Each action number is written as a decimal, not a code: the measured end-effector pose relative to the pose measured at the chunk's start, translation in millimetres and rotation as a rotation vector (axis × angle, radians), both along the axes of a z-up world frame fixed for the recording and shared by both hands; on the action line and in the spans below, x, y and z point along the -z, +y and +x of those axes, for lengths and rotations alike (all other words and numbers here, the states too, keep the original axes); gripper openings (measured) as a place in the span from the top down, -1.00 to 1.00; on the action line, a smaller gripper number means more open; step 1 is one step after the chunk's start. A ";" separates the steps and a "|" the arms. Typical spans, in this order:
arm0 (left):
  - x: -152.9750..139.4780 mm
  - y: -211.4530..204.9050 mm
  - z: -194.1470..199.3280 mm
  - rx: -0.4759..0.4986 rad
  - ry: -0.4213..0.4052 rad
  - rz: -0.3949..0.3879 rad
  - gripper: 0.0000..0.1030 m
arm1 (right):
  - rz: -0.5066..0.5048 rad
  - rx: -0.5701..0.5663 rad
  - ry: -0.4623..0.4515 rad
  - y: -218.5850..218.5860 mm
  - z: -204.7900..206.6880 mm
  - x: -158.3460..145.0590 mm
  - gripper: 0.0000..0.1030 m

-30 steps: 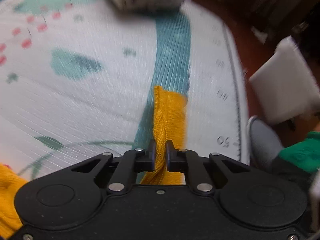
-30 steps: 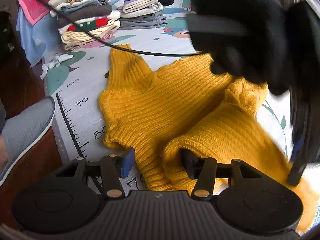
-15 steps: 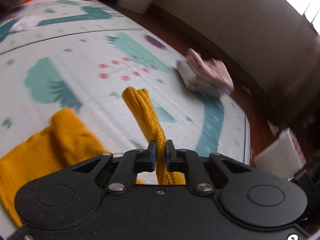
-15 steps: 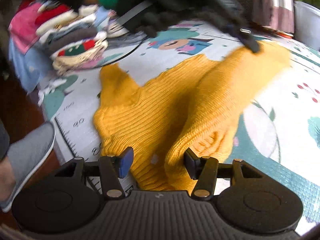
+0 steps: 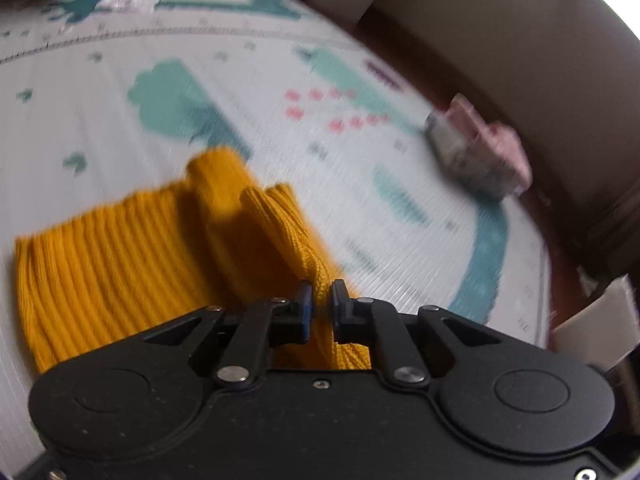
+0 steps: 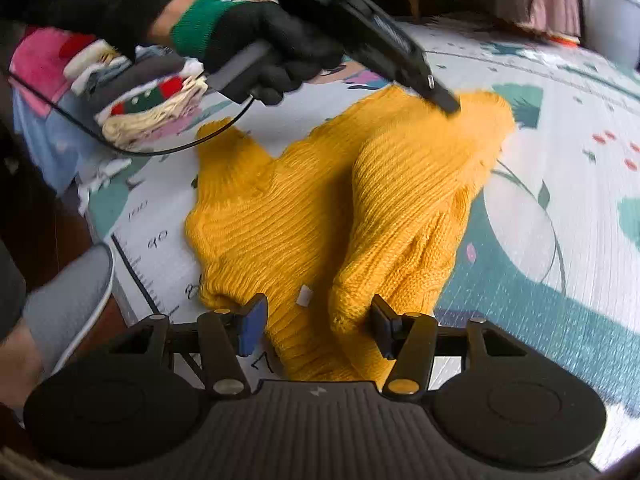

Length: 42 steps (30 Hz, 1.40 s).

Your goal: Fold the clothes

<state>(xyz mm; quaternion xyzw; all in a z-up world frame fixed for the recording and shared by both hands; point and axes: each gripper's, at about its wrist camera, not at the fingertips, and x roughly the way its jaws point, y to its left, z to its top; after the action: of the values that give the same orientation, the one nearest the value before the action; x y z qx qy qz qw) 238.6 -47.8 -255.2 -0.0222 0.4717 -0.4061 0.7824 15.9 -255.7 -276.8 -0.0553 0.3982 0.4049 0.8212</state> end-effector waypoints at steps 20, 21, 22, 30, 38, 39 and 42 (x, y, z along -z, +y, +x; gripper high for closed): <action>-6.3 9.5 9.2 -0.075 0.032 -0.027 0.85 | 0.079 0.075 -0.006 -3.7 31.6 -2.0 0.50; -1.1 7.6 6.5 -0.061 0.032 -0.005 0.85 | 0.103 0.097 0.050 -7.9 36.2 6.5 0.50; 3.8 6.2 4.8 -0.056 0.038 0.010 0.85 | 0.123 0.115 0.098 -11.4 40.0 13.4 0.50; -4.4 6.2 8.9 -0.052 0.009 0.103 0.42 | 0.187 0.124 0.152 -16.6 38.0 9.8 0.50; -38.8 -2.4 -3.5 0.193 -0.217 0.107 0.42 | 0.131 0.102 -0.076 -12.8 29.4 -14.4 0.50; -37.8 -7.9 -6.8 0.230 -0.226 0.111 0.42 | 0.114 0.099 -0.096 -8.5 33.5 -13.7 0.50; -24.4 -27.0 -15.9 0.345 -0.238 0.150 0.37 | 0.072 0.108 -0.112 1.3 48.9 -8.5 0.50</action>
<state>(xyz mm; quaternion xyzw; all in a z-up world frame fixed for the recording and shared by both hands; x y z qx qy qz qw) 222.7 -74.8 -230.8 0.1651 0.4017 -0.4975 0.7509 64.8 -254.4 -268.3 -0.0265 0.3391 0.3703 0.8644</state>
